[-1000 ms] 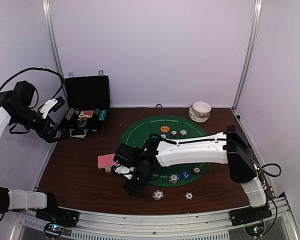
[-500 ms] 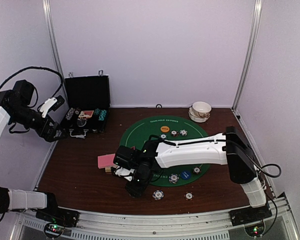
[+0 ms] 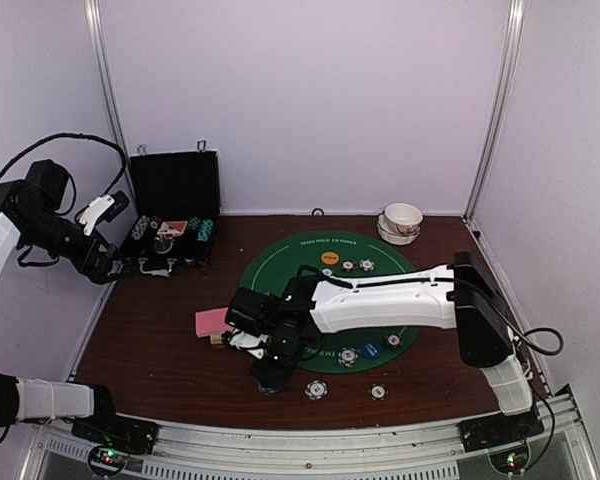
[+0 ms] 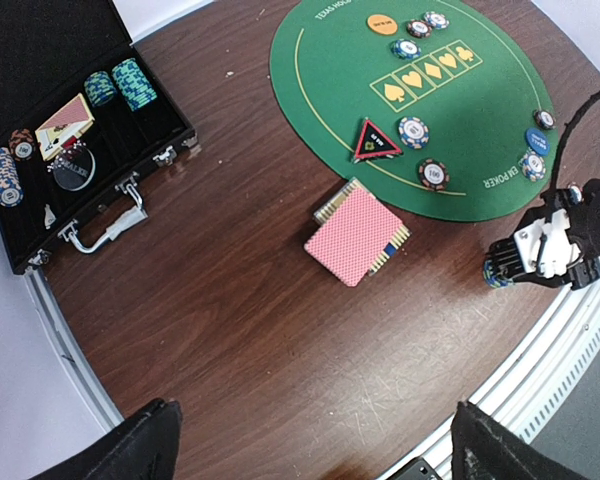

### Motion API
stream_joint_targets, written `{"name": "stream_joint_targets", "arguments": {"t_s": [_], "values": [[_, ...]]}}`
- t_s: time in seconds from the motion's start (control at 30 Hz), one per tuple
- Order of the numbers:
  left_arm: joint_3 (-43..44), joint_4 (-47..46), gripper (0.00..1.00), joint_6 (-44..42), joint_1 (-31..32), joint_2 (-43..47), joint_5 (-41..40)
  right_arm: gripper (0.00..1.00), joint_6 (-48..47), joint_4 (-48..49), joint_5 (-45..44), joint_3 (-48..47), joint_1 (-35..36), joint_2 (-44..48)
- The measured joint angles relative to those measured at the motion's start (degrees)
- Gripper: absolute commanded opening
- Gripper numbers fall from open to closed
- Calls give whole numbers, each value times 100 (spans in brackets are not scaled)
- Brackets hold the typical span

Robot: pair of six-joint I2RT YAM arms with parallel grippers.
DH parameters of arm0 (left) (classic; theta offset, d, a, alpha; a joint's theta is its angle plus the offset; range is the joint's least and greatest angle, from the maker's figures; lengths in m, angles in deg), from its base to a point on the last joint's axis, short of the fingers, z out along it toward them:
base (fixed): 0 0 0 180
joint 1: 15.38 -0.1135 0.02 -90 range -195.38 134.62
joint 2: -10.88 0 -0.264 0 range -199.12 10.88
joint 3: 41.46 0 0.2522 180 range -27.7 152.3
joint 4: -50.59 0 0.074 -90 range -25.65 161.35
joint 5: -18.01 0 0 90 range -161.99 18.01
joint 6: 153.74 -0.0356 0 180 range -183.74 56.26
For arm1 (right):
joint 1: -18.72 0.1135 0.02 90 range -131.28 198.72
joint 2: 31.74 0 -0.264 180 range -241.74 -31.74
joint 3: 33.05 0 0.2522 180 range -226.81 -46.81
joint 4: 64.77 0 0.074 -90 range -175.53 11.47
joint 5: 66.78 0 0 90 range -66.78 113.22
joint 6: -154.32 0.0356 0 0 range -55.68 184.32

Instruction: Distribute texas hold em gaming equipment

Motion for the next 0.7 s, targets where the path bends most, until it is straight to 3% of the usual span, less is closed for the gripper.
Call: {"name": "stream_joint_targets", "arguments": {"t_s": [0.7], "values": [[0, 2, 98, -2, 0, 0, 0, 11, 111, 103, -409, -87, -1156, 201]]}}
